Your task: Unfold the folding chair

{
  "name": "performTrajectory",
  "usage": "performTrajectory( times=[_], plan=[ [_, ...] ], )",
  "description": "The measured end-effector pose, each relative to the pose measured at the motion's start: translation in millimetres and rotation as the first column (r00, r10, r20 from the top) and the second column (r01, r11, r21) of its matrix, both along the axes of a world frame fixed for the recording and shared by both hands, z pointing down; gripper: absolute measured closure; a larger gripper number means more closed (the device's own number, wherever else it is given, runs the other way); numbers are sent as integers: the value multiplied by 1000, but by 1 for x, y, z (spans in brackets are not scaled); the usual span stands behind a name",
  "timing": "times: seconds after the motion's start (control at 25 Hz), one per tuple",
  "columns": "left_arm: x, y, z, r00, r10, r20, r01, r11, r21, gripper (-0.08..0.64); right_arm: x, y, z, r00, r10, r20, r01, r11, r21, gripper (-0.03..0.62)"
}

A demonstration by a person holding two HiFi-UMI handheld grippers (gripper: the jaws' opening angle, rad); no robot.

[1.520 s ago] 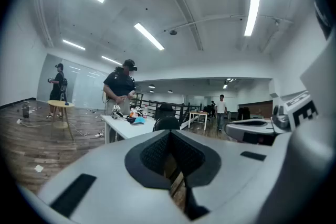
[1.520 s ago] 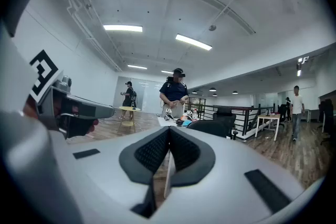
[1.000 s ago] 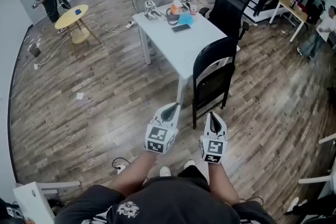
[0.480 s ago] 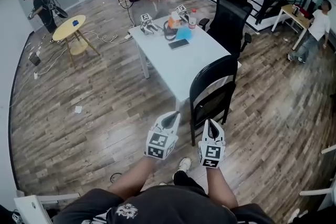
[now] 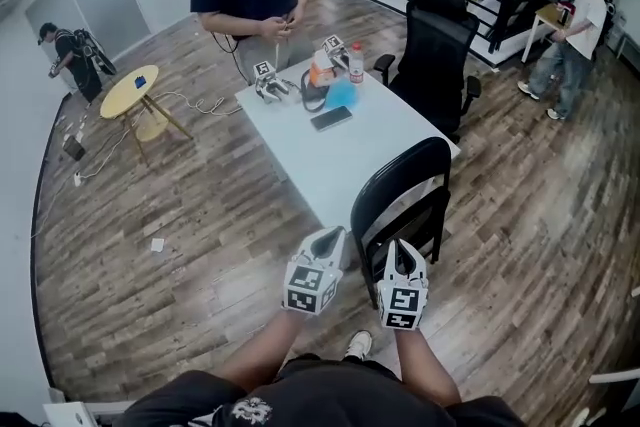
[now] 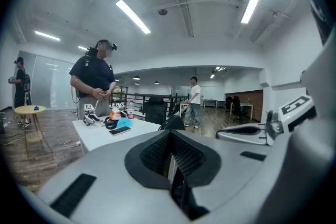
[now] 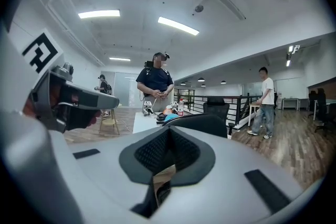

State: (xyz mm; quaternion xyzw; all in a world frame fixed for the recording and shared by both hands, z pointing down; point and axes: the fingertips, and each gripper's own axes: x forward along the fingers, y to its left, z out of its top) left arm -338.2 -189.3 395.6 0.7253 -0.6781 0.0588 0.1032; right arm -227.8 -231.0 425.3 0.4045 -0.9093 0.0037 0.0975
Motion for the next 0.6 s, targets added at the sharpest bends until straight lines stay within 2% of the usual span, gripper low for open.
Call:
performTrajectory(
  times=[0.24,0.4,0.6],
  plan=[
    [2,-41,5,999,46,17,-45,999,-21,555,2,-33,11,997,77,-3,-77,996,-36,577],
    [-8,-78,31,996,91,2,-90,991,-102,554,-9,-55,24,993,113,-19,-114,991,-76,577],
    [-29,-122,26,988,157,-17,-157,973,-166,554,-23,-83,41,976,213,-50,-218,969,-114,577]
  ],
)
